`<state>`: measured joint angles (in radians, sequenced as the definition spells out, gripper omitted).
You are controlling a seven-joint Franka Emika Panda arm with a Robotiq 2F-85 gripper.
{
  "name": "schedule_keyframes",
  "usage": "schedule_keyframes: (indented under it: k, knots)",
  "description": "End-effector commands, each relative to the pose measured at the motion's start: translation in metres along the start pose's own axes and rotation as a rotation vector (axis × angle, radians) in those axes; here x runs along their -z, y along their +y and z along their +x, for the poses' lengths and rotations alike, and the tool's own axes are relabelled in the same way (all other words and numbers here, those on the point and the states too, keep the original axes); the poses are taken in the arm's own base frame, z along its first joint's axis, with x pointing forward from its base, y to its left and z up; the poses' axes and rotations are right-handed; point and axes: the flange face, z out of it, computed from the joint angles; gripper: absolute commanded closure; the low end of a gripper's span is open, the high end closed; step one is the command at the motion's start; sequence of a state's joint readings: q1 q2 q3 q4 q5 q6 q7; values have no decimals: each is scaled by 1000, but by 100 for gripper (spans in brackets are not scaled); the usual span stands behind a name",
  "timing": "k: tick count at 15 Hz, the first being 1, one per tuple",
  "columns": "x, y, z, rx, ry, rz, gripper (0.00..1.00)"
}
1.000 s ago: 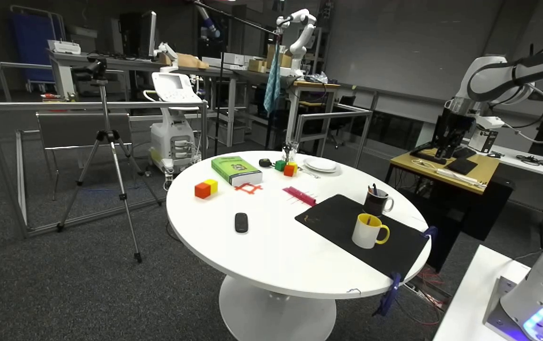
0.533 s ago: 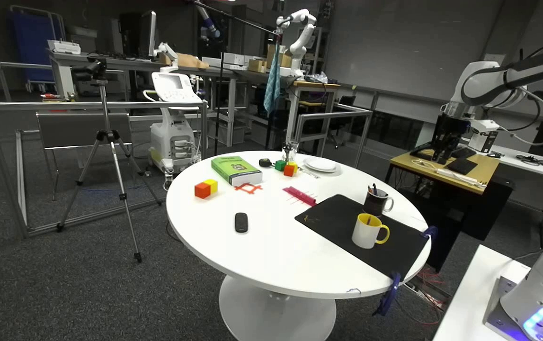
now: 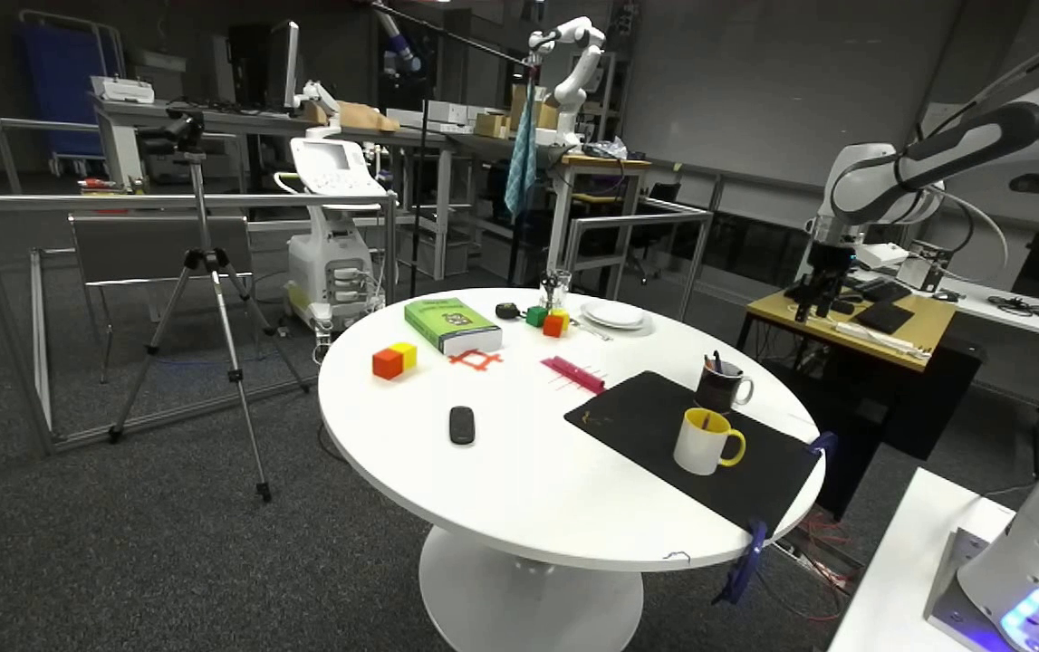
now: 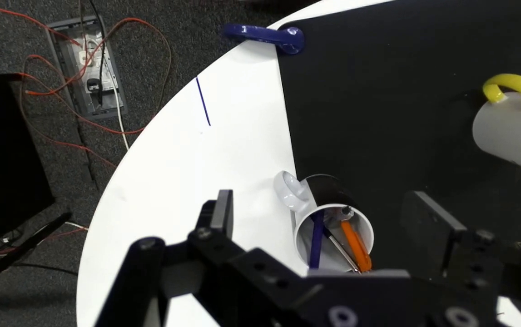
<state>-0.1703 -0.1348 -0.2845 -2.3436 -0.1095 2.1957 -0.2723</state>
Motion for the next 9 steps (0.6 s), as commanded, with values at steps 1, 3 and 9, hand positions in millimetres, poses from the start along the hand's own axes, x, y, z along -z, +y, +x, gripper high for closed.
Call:
schedule_keyframes:
  k: [1, 3, 9]
  knots:
    - [-5, -4, 24, 14, -74, 15, 0]
    - [-10, -6, 16, 13, -55, 1, 0]
    - [-14, -8, 24, -14, -54, -6, 0]
